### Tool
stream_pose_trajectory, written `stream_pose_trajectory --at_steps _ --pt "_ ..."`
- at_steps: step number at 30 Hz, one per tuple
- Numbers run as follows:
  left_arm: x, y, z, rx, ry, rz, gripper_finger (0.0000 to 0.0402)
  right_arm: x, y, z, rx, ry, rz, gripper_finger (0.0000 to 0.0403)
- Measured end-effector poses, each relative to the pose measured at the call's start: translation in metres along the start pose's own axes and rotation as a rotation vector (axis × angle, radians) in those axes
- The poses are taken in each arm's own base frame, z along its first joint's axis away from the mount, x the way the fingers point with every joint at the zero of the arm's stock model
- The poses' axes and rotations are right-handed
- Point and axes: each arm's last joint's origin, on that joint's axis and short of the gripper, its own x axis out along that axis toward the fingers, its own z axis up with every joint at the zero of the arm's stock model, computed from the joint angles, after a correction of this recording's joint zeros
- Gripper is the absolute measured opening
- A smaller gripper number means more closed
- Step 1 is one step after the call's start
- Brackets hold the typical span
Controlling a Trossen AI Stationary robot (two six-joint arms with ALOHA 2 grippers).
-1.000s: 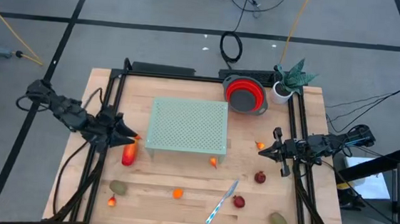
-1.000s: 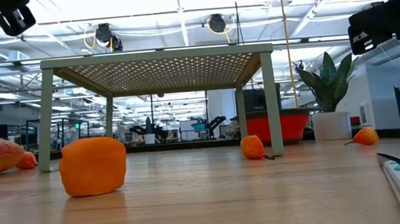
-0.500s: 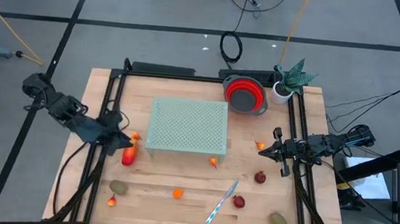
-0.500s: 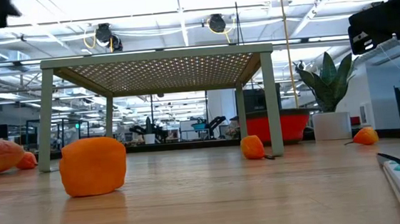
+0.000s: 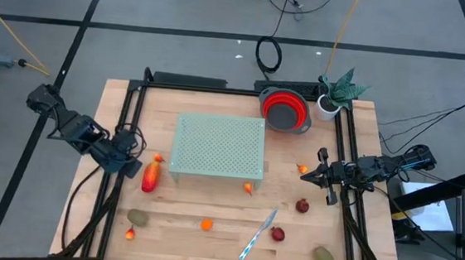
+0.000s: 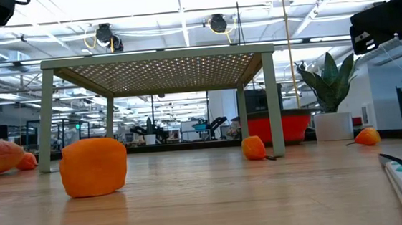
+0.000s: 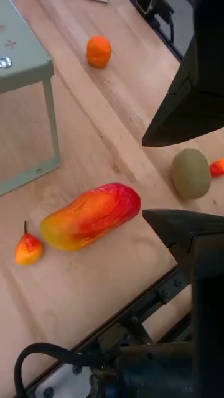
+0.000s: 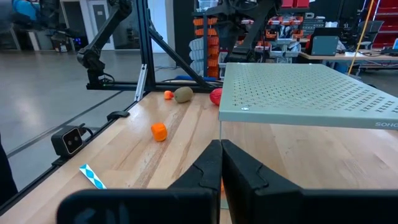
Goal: Pick & Place Fruit
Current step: Put the red mango into the red strainer bowl
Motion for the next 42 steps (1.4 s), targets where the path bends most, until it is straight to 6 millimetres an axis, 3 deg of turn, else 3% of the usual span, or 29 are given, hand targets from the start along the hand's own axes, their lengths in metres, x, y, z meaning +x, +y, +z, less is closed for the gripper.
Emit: stream_pose_trajectory --at_steps 12,26,35,42 --pt "0.0 0.0 0.0 0.018 -0.015 0.0 0.0188 0.0 0.0 0.0 0.0 0.0 0.0 0.0004" --pt "0.017 -0.017 -0.001 0.069 -0.077 0.123 0.0391 0.0 0.0 0.0 0.0 0.0 0.0 0.0004" --pt "0.035 -0.031 -0.004 0.092 -0.067 0.233 0.0355 0.0 0.0 0.0 0.0 0.0 0.0 0.0004" --pt "0.048 -0.04 -0.005 0.099 -0.096 0.297 0.0352 0.0 0.0 0.0 0.0 0.0 0.0 0.0004"
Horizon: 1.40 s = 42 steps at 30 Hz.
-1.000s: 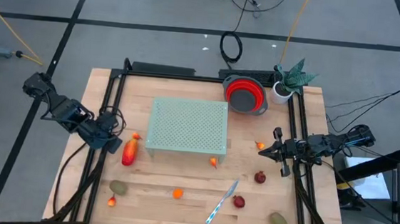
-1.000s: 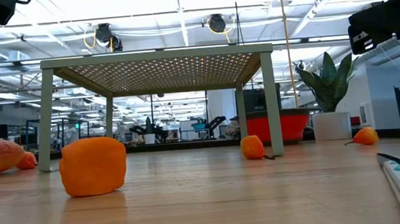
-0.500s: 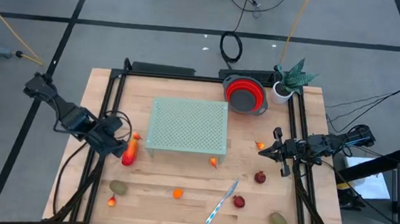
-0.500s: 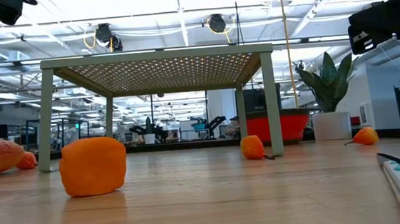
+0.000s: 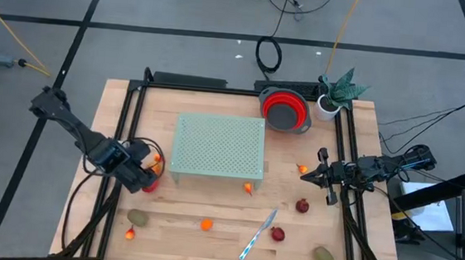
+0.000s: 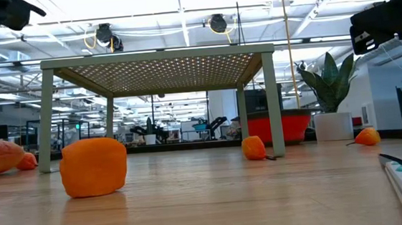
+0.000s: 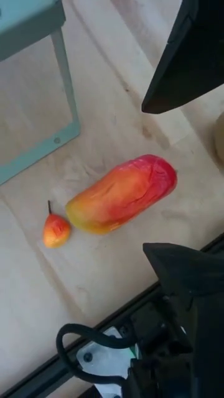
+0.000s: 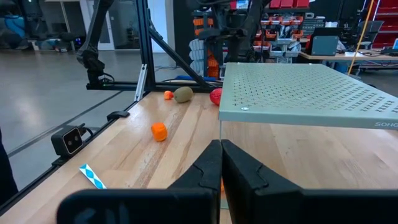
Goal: Pick & Place Fruit
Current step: Put the red mango into the red strainer bowl
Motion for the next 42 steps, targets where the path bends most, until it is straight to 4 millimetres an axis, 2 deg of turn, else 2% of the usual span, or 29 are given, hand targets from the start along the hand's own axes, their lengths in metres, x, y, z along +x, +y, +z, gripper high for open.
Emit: stream_pose_trajectory --at_steps 13,20,24,29,38,42 --pt "0.027 -0.025 -0.01 0.046 -0.014 0.181 0.0351 0.0 0.0 0.0 0.0 0.0 0.0 0.0004" --pt "0.029 -0.028 -0.022 0.046 -0.031 0.193 0.0351 0.0 0.0 0.0 0.0 0.0 0.0 0.0004" --pt "0.032 -0.024 -0.029 0.014 -0.037 0.168 0.0351 0.0 0.0 0.0 0.0 0.0 0.0 0.0004" --pt "0.047 -0.019 -0.036 -0.011 -0.027 0.092 0.0351 0.0 0.0 0.0 0.0 0.0 0.0 0.0004" --pt "0.062 0.003 -0.036 -0.025 -0.03 0.095 0.0351 0.0 0.0 0.0 0.0 0.0 0.0 0.0004" --pt "0.062 0.002 -0.036 -0.028 -0.036 0.087 0.0351 0.0 0.0 0.0 0.0 0.0 0.0 0.0004"
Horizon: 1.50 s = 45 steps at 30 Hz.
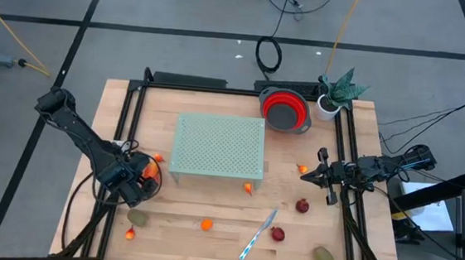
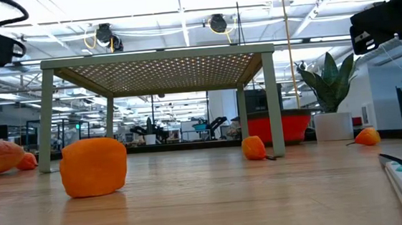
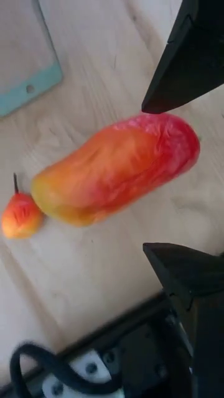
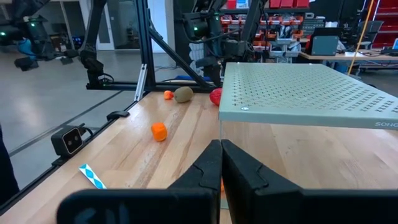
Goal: Pick & Place Fruit
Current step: Put the red mango into the red strainer bowl
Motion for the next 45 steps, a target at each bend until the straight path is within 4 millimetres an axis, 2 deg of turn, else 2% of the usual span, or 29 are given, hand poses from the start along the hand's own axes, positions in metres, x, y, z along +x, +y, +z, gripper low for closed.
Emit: stream_pose_trajectory --at_steps 10,18,25,45 --pt "0.006 -0.01 0.001 -0.056 0.037 -0.092 0.0351 0.0 0.0 0.0 0.0 0.0 0.0 0.0004" --pt "0.023 -0.003 0.002 -0.134 0.064 -0.038 0.0351 0.0 0.0 0.0 0.0 -0.001 0.0 0.0004" --pt "0.03 0.001 0.003 -0.168 0.054 -0.02 0.0351 0.0 0.0 0.0 0.0 -0.001 0.0 0.0004" --pt "0.033 0.001 0.004 -0.16 -0.021 -0.04 0.0351 0.0 0.0 0.0 0.0 -0.001 0.0 0.0004"
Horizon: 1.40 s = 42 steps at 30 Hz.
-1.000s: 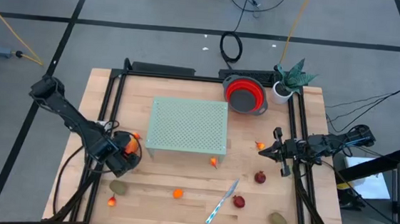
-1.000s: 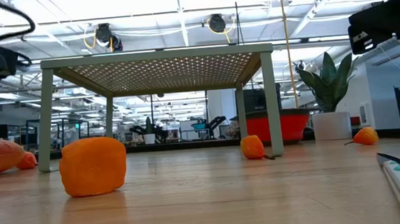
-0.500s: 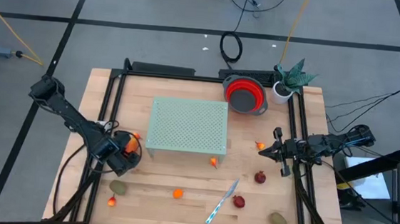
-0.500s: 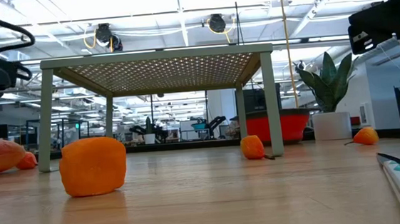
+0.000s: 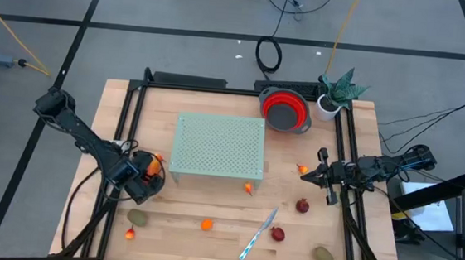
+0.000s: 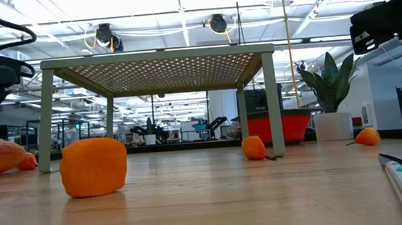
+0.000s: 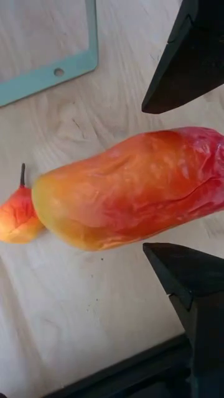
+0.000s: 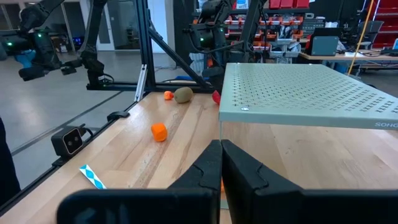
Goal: Pick & Place Fruit
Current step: Put the red mango into the red strainer bowl, then put the red strainer bowl on the shelf
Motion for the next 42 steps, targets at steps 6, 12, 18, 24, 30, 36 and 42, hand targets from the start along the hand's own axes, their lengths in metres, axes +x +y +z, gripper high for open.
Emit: stream_pose_trajectory --at_steps 6,12,18,24,30,36,42 --pt "0.0 0.0 -0.001 0.002 0.013 0.004 0.0351 0.0 0.0 0.0 0.0 0.0 0.0 0.0004" --pt "0.0 0.001 -0.003 0.046 0.09 0.025 0.0351 0.0 0.0 0.0 0.0 0.0 0.0 0.0004" --pt "-0.002 0.002 -0.003 0.05 0.106 0.019 0.0351 0.0 0.0 0.0 0.0 0.0 0.0 0.0004" --pt "-0.015 0.002 0.001 0.03 0.124 -0.047 0.0351 0.0 0.0 0.0 0.001 0.0 0.0 0.0004" --pt "-0.034 0.004 0.007 0.008 0.146 -0.141 0.0351 0.0 0.0 0.0 0.158 -0.003 0.0 0.0004" --pt "-0.042 0.01 0.01 -0.021 0.153 -0.209 0.0351 0.0 -0.002 0.002 0.389 -0.032 -0.066 0.0004" --pt "-0.045 0.012 0.011 -0.028 0.093 -0.249 0.0351 -0.002 -0.006 0.016 0.404 -0.209 -0.19 0.0004"
